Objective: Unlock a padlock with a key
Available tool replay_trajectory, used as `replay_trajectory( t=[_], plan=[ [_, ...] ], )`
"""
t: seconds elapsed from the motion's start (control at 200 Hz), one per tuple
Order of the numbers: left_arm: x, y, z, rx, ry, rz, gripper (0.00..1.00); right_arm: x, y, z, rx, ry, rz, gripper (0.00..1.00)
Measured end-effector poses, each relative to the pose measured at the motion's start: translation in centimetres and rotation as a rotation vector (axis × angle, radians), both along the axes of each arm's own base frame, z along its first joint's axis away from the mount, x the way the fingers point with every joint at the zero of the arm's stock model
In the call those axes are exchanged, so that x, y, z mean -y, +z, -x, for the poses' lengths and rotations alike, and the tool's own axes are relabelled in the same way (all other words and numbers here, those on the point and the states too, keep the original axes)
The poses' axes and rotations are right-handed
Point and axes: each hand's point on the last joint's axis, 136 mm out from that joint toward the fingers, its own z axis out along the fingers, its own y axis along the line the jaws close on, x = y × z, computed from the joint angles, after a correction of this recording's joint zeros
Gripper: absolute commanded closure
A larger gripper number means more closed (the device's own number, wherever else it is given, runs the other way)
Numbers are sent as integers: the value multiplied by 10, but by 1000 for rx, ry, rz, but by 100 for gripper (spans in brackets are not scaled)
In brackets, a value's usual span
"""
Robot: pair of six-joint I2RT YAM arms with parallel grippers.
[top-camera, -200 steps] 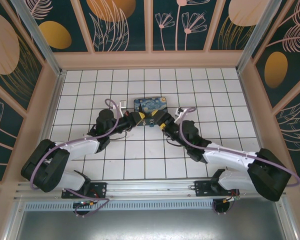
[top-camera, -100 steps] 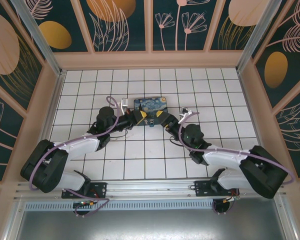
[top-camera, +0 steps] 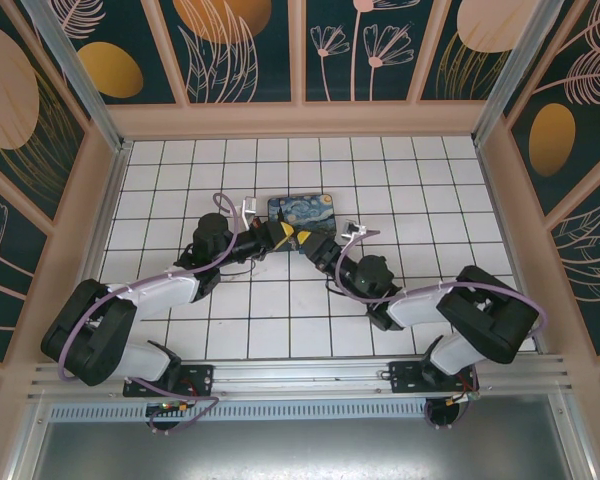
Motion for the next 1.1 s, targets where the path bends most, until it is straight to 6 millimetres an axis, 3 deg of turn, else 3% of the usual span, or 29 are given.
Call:
replay_trajectory(
  t=[0.831, 1.101],
  plan=[
    [0, 3, 0, 1, 2, 9, 100, -23, -5, 4, -18, 95, -56, 73],
    [0, 5, 0, 4, 3, 15, 100, -26, 2, 3, -15, 104, -77, 86]
  ],
)
